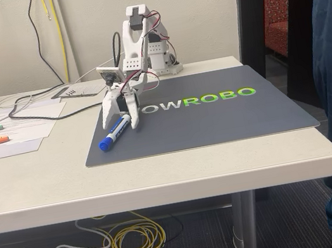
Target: Pick up the blue marker.
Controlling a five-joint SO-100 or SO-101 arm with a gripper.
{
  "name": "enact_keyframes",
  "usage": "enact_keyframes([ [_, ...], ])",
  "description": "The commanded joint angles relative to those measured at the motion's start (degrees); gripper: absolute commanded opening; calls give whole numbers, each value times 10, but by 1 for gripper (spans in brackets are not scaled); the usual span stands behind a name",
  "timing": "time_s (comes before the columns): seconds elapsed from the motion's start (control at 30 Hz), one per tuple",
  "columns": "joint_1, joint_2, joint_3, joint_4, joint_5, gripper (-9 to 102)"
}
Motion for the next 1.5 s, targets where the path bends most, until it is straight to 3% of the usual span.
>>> enact_keyframes([
  [0.0, -4, 4, -20, -11, -13, 30],
  [0.5, -9, -26, -51, -6, -33, 29],
  [0.87, -12, -28, -51, -5, -41, 18],
  [1.47, -13, -33, -45, -18, -40, 10],
])
